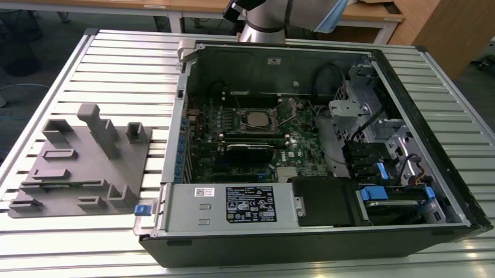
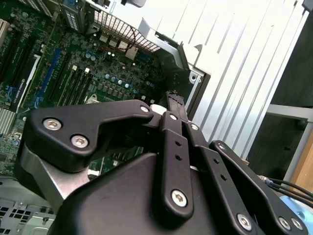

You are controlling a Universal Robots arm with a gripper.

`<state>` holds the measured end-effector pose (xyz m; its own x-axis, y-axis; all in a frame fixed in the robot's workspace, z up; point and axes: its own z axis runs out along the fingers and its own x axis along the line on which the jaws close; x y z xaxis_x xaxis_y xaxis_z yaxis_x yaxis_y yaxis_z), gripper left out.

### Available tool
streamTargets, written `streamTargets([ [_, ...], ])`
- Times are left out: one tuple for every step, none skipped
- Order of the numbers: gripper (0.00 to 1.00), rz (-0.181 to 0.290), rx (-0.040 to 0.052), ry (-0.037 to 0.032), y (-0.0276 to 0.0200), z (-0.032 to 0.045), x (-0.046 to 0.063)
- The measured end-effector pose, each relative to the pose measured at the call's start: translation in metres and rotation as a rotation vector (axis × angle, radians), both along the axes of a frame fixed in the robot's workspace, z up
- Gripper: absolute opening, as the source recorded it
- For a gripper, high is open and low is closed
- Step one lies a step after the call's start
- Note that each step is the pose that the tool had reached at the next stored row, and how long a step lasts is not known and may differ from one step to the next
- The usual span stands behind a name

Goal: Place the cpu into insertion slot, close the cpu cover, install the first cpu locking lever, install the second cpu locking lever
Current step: 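Close the cpu cover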

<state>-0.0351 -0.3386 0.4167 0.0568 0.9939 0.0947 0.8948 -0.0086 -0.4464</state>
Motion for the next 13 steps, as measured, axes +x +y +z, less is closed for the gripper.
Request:
streamTargets([
  [0.11, 0.0, 0.0, 0.0, 0.0, 0.0004, 0.0],
  [0.11, 0.0, -0.0001, 0.0, 0.0, 0.0008, 0.0],
  [0.11, 0.0, -0.0001, 0.0, 0.0, 0.0012, 0.0],
  [0.11, 0.0, 0.0, 0.0001, 0.0, 0.0016, 0.0],
  [0.11, 0.0, 0.0, 0.0, 0.0, 0.002, 0.0],
  [0.11, 0.0, -0.0001, 0.0, 0.0, 0.0024, 0.0],
  [0.11, 0.0, 0.0, 0.0, 0.0, 0.0028, 0.0],
  [0.11, 0.0, 0.0, 0.0001, 0.0, 0.0032, 0.0],
  [0.11, 0.0, 0.0, 0.0, 0.0, 0.0035, 0.0],
  [0.11, 0.0, 0.0, 0.0, 0.0, 0.0039, 0.0],
  [0.11, 0.0, 0.0, 0.0, 0.0, 0.0043, 0.0],
  [0.11, 0.0, 0.0, 0.0, 0.0, 0.0047, 0.0],
  [0.11, 0.0, -0.0001, 0.0, 0.0, 0.0051, 0.0],
])
